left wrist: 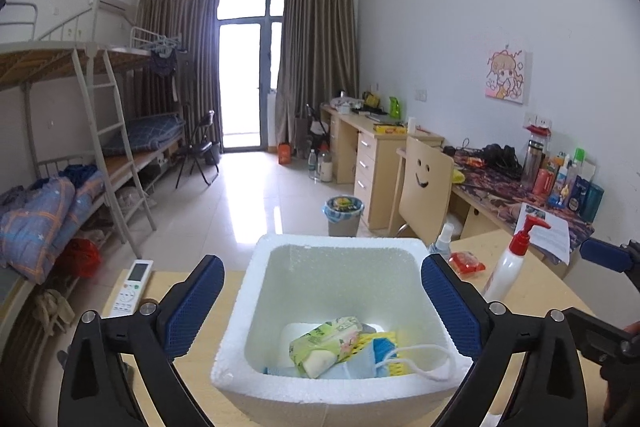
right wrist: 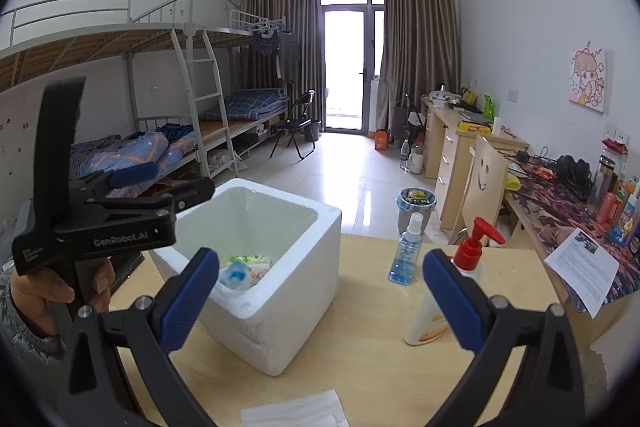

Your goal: Organize soft objects

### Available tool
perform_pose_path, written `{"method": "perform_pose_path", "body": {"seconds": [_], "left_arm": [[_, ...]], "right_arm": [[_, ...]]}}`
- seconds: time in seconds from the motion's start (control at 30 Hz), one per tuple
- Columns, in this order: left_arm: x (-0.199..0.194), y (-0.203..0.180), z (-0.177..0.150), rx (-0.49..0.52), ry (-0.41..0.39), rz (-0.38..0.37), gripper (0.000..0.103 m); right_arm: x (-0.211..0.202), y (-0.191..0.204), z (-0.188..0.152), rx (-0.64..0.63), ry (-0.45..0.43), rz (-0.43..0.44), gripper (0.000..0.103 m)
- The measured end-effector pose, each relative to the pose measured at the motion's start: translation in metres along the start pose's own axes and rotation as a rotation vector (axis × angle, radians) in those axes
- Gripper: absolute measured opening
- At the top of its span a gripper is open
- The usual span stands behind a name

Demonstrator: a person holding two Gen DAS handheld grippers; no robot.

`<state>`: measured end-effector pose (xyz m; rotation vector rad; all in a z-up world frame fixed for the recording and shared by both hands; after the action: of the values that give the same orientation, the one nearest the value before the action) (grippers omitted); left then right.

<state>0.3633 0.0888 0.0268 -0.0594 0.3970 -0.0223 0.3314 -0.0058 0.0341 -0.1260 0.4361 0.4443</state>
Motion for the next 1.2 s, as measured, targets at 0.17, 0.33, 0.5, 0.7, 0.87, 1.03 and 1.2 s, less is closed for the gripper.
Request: {"method": "perform_pose_path", "body": {"seconds": [0.17,0.33,0.5,0.7,0.87,1.03,1.2], "left_arm": [[-0.023,-0.005,0.006,0.005,-0.032,-0.011,0.102],[-0.051,-0.013,0.011,0.027,-0.077,-0.010,0.102],[-0.080,-0.023,0.014,0.049,-0.118,-0.009,0.102],[-0.113,-0.032,0.010,0.067,-0.144,-0.016,0.102],[-0.142,-0.042,0.004,0.093,-0.164,-0.015,0.102],[-0.166,-0.053,-0.004,0.095,-0.178,-0.038,0.102],[-0.188,-0.065,-0.011,0.105,-0.195,-0.044,0.102]], "right_arm": [[-0.013,0.000,0.000,-0.003,-0.018,-0.001,0.103],[-0.029,0.005,0.003,-0.002,-0.039,0.003,0.103],[-0.049,0.011,0.005,-0.005,-0.064,0.005,0.103],[-0.079,0.018,0.000,-0.007,-0.093,0.000,0.103],[-0.105,0.022,-0.007,-0.012,-0.115,-0.011,0.103],[-0.128,0.024,-0.014,-0.016,-0.130,-0.021,0.103],[-0.149,0.027,-0.023,-0.019,-0.151,-0.030,0.103]]}}
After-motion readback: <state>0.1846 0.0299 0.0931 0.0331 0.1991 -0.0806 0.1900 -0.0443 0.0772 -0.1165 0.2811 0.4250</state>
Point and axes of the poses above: each gripper's, at about its wrist camera, not at the fingertips, and x roughly the way its jaws point, y to its left, z to its top, the point moved 10 cm from there along x, roughly the way its jaws point, and after that the axes turned 4 degrees about -z, right-handed, at the moved point
